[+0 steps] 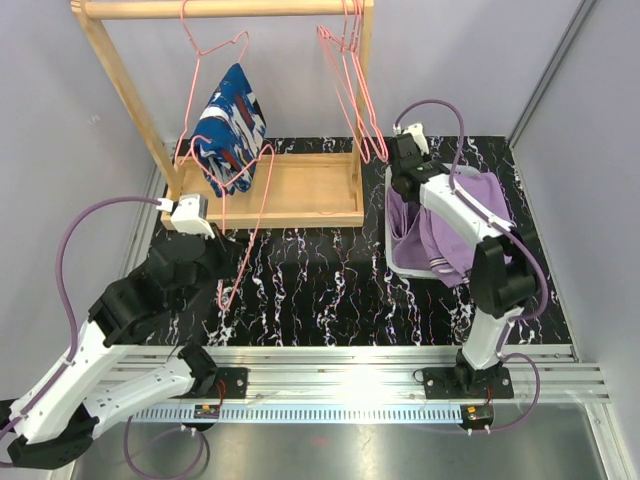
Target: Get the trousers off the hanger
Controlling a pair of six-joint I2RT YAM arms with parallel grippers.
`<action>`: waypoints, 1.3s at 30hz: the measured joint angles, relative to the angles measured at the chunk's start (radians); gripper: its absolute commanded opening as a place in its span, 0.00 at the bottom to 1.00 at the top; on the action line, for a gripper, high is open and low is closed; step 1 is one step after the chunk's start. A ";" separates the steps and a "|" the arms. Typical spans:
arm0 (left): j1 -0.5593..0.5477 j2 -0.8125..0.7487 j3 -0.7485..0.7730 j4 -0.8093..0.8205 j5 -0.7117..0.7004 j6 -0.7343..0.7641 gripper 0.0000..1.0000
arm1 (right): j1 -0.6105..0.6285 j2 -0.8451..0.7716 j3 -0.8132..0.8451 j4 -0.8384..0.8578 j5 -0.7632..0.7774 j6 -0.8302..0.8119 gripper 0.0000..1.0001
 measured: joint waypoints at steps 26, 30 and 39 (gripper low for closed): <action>0.000 -0.025 -0.021 -0.027 -0.009 0.000 0.00 | -0.020 0.169 0.227 -0.174 -0.129 0.418 0.62; 0.000 -0.019 -0.020 -0.028 -0.010 0.005 0.00 | -0.047 0.003 0.212 -0.179 -0.182 0.397 0.70; 0.000 -0.018 0.043 -0.040 0.002 0.035 0.00 | -0.188 -0.323 -0.123 -0.002 -0.560 0.352 0.97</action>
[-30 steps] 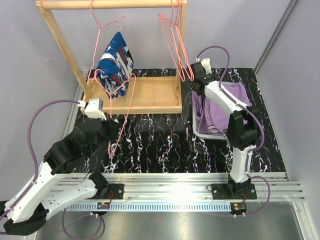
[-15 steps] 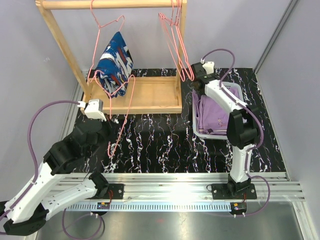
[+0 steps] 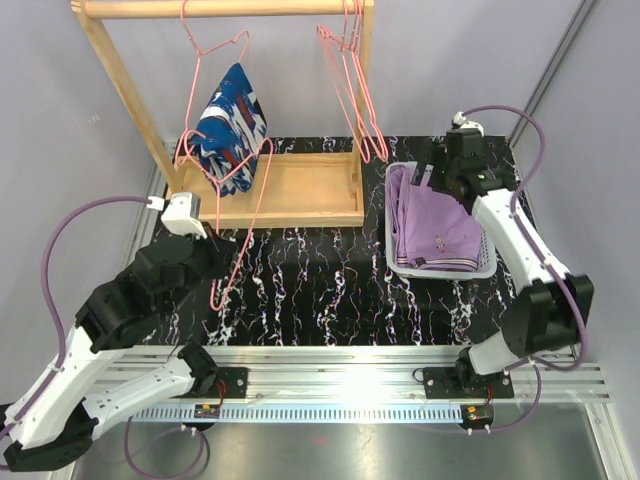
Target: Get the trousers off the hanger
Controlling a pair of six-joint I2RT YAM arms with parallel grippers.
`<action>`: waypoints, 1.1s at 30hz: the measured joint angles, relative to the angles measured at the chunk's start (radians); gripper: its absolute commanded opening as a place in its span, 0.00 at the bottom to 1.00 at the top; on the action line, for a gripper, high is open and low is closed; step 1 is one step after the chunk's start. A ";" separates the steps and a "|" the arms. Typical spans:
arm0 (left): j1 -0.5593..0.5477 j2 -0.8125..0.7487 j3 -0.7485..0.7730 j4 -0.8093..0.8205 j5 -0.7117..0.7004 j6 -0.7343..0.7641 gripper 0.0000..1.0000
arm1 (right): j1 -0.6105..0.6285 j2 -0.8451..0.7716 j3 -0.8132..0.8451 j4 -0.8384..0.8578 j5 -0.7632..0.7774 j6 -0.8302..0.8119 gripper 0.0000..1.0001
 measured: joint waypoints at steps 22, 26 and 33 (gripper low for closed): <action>0.000 0.174 0.301 -0.089 0.013 0.064 0.00 | -0.022 0.471 -0.017 0.100 -0.042 -0.027 0.99; 0.000 0.272 0.403 -0.133 -0.051 0.074 0.00 | -0.022 0.373 -0.050 0.092 -0.065 -0.033 0.99; 0.000 0.336 0.427 -0.171 -0.103 0.087 0.00 | -0.040 0.030 -0.075 0.127 -0.108 -0.039 0.91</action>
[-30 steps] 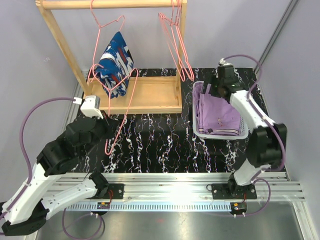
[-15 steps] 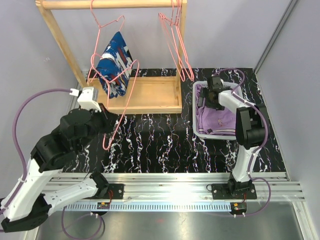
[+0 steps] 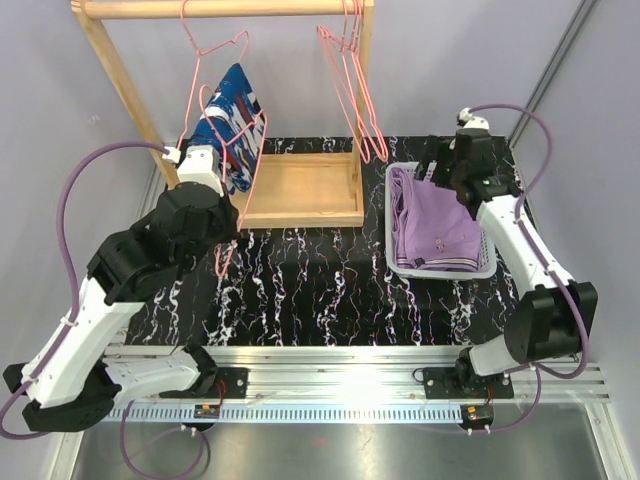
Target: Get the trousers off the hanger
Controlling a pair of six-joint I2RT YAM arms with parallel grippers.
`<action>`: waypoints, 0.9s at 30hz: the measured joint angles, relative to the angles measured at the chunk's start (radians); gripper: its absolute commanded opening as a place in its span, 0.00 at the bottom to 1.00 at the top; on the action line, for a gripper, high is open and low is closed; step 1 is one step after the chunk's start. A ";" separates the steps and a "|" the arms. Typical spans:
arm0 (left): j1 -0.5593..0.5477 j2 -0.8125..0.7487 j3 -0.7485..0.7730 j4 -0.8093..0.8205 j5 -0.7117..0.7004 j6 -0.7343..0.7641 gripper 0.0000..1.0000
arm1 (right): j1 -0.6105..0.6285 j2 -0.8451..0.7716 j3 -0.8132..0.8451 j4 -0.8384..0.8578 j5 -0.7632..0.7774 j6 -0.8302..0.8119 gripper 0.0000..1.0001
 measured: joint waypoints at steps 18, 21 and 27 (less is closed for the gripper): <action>0.000 -0.003 0.046 -0.009 -0.014 0.039 0.00 | -0.037 0.386 -0.049 0.200 -0.183 0.045 0.67; 0.000 0.025 0.101 -0.016 -0.024 0.051 0.00 | -0.037 0.464 -0.006 0.183 -0.163 0.050 0.64; 0.000 0.089 0.225 -0.037 -0.067 0.084 0.00 | -0.027 0.474 0.036 0.131 -0.117 0.062 0.78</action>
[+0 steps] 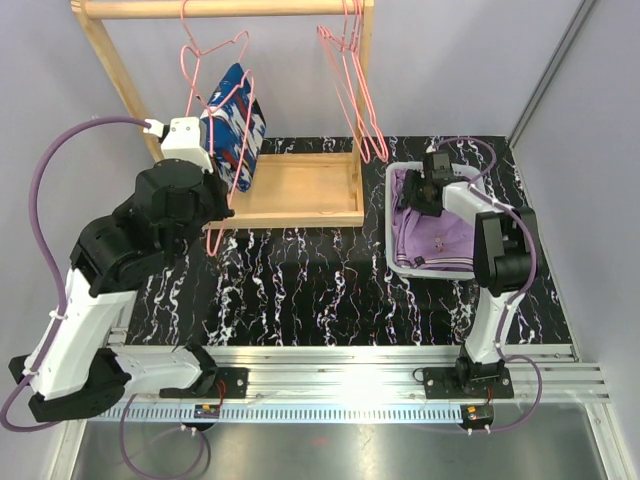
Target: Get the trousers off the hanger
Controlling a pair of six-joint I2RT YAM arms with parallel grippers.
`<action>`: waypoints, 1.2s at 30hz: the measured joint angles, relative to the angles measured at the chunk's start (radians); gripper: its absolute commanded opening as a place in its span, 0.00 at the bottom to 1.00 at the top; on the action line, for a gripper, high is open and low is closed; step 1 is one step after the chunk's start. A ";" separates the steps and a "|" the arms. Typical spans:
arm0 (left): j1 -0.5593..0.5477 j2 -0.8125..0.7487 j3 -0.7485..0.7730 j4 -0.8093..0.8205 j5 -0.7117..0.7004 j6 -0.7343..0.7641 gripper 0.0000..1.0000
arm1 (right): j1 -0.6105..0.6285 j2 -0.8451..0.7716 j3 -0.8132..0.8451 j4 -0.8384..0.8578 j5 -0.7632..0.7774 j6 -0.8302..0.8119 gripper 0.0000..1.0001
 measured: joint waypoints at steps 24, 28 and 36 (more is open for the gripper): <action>0.095 0.373 0.133 0.286 -0.005 0.241 0.00 | 0.000 -1.365 -0.198 -0.218 -0.268 0.055 0.99; 0.134 0.459 0.205 0.364 0.051 0.286 0.00 | 0.000 -1.513 -0.261 -0.253 -0.347 0.095 0.99; 0.220 0.644 0.373 0.457 0.178 0.307 0.00 | 0.000 -1.603 -0.376 -0.278 -0.492 0.182 0.99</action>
